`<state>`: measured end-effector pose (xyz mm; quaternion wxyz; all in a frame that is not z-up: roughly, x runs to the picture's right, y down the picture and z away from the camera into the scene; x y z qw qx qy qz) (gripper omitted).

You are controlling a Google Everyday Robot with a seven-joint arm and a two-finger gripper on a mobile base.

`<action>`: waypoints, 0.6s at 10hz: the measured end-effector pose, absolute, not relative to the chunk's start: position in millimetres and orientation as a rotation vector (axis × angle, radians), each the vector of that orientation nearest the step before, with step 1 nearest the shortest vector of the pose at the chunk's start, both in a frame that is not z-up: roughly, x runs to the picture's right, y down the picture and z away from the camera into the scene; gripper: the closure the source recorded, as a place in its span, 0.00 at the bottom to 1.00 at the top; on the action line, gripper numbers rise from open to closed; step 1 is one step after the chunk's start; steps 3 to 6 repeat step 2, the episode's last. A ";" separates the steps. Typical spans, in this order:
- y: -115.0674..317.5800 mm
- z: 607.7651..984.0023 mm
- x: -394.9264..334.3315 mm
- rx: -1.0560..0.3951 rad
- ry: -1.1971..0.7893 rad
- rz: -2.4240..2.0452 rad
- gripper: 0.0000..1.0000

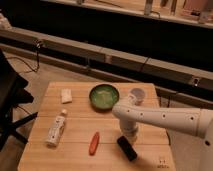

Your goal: Push the eraser across the table

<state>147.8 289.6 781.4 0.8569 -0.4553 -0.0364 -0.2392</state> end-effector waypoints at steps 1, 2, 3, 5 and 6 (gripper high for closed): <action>290.1 780.1 147.9 -0.960 -0.088 -0.506 0.98; 285.8 782.0 143.9 -0.949 -0.079 -0.515 0.98; 285.8 782.0 143.9 -0.949 -0.079 -0.515 0.98; 285.8 782.0 143.9 -0.949 -0.079 -0.515 0.98; 285.8 782.0 143.9 -0.949 -0.079 -0.515 0.98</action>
